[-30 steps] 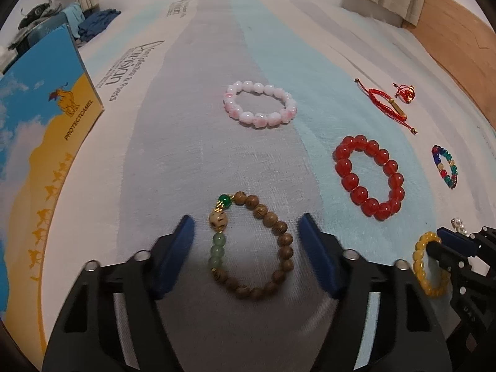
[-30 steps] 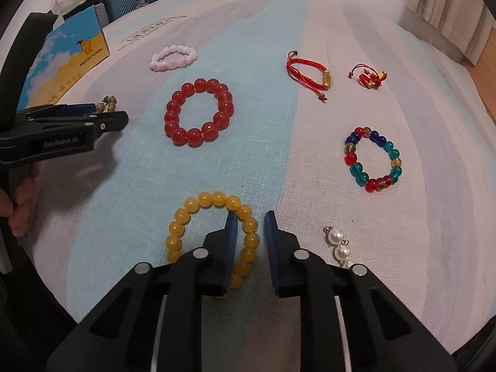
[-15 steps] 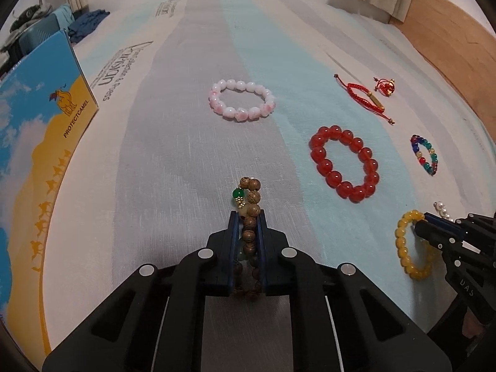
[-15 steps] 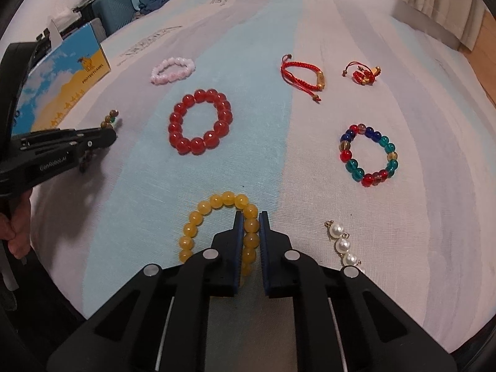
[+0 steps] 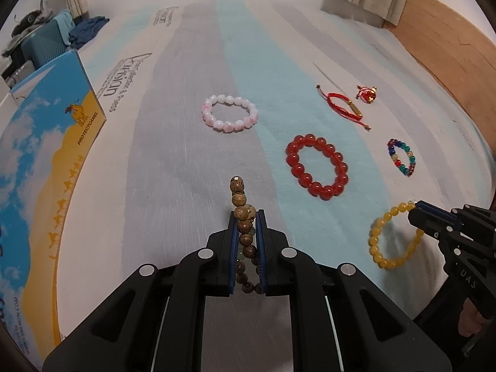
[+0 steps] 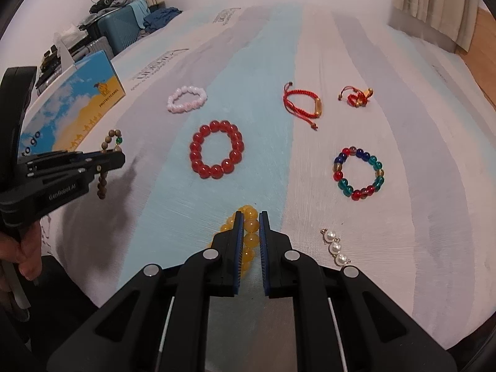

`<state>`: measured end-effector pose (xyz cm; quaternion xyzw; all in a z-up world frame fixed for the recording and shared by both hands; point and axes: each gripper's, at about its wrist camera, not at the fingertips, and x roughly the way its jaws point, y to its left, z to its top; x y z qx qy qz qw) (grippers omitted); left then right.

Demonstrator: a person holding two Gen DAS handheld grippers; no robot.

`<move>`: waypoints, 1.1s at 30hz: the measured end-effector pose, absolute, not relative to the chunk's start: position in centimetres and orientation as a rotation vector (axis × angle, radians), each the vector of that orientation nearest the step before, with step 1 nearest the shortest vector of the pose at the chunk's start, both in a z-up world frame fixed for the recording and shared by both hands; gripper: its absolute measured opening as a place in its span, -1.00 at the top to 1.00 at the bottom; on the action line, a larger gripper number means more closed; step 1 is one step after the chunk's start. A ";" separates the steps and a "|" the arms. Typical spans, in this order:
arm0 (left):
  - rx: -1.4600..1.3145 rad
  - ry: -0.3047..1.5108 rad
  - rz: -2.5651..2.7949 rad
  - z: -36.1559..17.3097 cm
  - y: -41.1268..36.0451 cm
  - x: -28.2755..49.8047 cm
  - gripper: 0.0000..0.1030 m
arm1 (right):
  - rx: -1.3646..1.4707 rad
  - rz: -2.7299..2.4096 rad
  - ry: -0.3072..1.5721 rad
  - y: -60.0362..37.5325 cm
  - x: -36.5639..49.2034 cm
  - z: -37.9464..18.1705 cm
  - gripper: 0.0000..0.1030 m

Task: Organize jewelry
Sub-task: 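Carry both held bracelets over the open white cardboard box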

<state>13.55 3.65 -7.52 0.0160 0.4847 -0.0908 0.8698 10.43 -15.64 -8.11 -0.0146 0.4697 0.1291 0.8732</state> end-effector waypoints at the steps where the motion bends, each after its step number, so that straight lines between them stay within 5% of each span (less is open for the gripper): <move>1: 0.038 1.011 -0.190 -7.2 3.6 13.3 0.81 | -0.031 0.269 0.976 -15.6 10.3 -7.8 0.83; 33: -0.025 1.079 -0.196 0.5 8.5 11.3 0.81 | -0.022 0.387 0.992 -9.7 10.8 1.8 0.83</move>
